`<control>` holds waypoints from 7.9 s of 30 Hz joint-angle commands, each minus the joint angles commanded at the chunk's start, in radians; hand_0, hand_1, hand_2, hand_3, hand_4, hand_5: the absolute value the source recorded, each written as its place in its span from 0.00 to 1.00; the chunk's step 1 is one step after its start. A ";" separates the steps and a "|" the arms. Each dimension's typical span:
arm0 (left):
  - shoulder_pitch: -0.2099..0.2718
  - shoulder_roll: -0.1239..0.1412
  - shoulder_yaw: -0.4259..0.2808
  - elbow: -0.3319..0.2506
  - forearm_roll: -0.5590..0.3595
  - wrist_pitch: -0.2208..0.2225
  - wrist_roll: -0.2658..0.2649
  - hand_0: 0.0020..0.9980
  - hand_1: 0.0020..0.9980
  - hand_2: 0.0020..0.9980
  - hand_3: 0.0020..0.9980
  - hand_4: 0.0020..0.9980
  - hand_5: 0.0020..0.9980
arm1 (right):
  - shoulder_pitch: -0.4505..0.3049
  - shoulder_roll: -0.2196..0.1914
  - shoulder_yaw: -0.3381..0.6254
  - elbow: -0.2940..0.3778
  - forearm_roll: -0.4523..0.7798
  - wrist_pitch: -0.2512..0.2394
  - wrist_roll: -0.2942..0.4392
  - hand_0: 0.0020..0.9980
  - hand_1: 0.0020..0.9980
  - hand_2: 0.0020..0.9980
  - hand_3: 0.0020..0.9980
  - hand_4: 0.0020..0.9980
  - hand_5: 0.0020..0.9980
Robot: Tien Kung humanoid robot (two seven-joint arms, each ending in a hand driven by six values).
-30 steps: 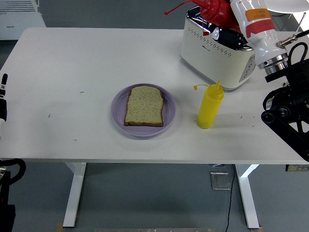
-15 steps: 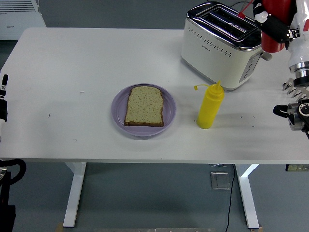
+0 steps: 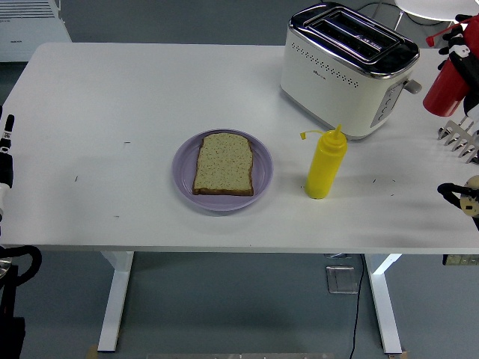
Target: Pick up the cup,pour liquid into bread,place the cup on the desk
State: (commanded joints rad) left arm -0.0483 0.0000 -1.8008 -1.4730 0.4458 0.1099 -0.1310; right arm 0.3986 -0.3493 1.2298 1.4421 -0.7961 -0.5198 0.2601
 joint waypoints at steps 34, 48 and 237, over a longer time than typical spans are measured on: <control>0.007 0.000 0.012 0.003 0.000 0.000 0.000 0.81 0.74 0.73 0.72 0.49 1.00 | -0.119 0.095 -0.137 -0.245 0.102 -0.126 0.385 0.28 0.32 0.39 0.49 0.40 0.17; 0.007 0.000 0.012 0.004 0.000 0.000 0.001 0.81 0.74 0.73 0.72 0.49 1.00 | -0.098 0.125 -0.204 -0.288 0.135 -0.126 0.385 0.30 0.33 0.39 0.49 0.39 0.18; 0.001 0.005 0.014 0.000 0.003 0.003 -0.003 0.81 0.74 0.73 0.72 0.49 1.00 | -0.428 0.085 0.239 0.055 0.423 0.325 0.185 0.83 0.73 0.77 0.77 0.59 0.43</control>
State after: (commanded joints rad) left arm -0.0468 0.0052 -1.7865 -1.4732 0.4487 0.1131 -0.1341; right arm -0.0294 -0.2639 1.4684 1.4972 -0.3726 -0.1948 0.4451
